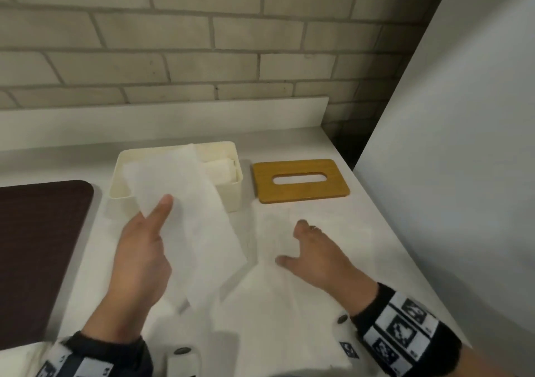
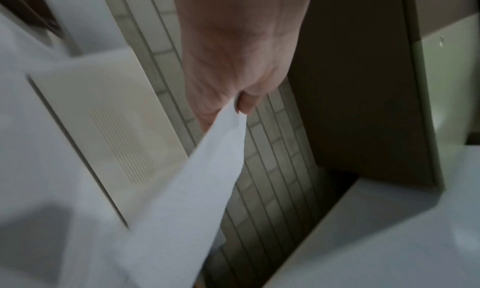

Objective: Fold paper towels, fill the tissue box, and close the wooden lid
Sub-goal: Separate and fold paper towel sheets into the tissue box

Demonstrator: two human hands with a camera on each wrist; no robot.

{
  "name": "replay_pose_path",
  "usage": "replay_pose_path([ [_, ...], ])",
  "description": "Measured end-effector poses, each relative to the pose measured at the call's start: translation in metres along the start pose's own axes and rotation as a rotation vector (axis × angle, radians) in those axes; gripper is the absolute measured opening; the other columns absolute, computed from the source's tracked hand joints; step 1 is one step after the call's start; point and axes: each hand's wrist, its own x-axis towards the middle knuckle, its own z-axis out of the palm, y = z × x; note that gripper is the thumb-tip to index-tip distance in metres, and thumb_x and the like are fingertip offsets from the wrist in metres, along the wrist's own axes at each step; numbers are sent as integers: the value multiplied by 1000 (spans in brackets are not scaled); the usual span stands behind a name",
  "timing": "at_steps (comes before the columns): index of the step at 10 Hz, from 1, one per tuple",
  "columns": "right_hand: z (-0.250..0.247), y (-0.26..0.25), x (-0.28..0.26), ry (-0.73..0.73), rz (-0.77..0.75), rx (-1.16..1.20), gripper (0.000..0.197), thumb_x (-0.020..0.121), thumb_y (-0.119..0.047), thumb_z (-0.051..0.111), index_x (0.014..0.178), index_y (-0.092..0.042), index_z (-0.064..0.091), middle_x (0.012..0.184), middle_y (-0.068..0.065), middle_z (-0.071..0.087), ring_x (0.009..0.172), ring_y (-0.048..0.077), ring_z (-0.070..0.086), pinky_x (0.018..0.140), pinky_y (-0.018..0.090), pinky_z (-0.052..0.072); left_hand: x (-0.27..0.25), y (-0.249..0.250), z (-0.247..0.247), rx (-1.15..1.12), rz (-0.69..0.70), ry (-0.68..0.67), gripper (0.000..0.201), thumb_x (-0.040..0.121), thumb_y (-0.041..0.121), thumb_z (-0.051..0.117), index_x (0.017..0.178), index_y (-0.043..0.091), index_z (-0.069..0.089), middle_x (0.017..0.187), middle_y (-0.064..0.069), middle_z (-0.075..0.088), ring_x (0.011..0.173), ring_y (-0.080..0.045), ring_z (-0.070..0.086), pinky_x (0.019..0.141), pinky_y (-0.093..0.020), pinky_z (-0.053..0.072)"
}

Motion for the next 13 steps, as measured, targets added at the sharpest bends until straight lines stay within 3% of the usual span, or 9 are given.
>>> replay_pose_path([
  [1,32,-5,-4,-13,-5,-182,63,89,-36,57,136,-9,26,128,10,45,114,25,53,87,29,45,0,1,-10,-71,-123,33,63,74,-32,45,133,-9,47,117,-36,56,108,-54,53,94,-49,42],
  [2,36,-5,1,76,23,-236,43,89,-15,50,128,-7,33,121,11,51,107,23,57,81,26,46,-8,-5,-9,-22,-42,173,44,93,-7,47,137,-2,45,128,-24,53,122,-42,47,103,-39,36],
  [3,32,-1,3,75,11,-285,31,89,-7,45,120,-7,42,115,10,59,105,23,60,81,25,46,-15,-9,-5,54,-34,88,48,94,-10,42,140,2,43,136,-24,47,128,-36,42,103,-21,28],
  [4,14,4,1,130,29,-190,17,90,-10,45,106,-12,49,99,6,62,96,23,63,71,25,45,-19,1,7,-151,-117,33,28,100,20,45,125,9,52,125,-14,55,122,-29,49,100,-32,35],
  [5,-23,1,-9,286,42,27,12,90,-16,52,101,-13,51,76,1,57,68,18,58,51,18,37,-17,0,16,-162,-137,-75,12,99,28,45,98,22,56,99,5,61,93,-12,58,78,-23,45],
  [6,-54,-18,-27,469,-59,217,11,90,-20,57,96,-19,48,60,-3,50,50,8,48,44,15,33,-14,-5,29,-205,-187,-94,19,97,29,49,107,21,62,101,8,69,89,-5,63,68,-17,46],
  [7,-58,-46,-35,517,-193,330,13,90,-21,58,92,-25,46,57,-5,50,46,5,47,42,12,36,-16,-5,50,-194,-203,-223,26,96,34,49,111,20,65,106,4,73,100,-13,65,86,-27,47],
  [10,-27,-78,-11,474,-350,434,15,90,-17,57,89,-27,46,59,3,57,62,11,57,55,22,48,-22,2,65,-132,-127,-368,39,100,40,33,109,25,68,97,2,76,88,-9,72,64,-18,51],
  [13,-35,-75,-15,88,-405,973,22,96,-17,50,97,-1,65,73,13,66,61,19,62,59,27,53,-19,3,58,-170,-83,-301,40,91,48,41,97,26,74,95,2,75,94,-12,69,93,-33,48],
])
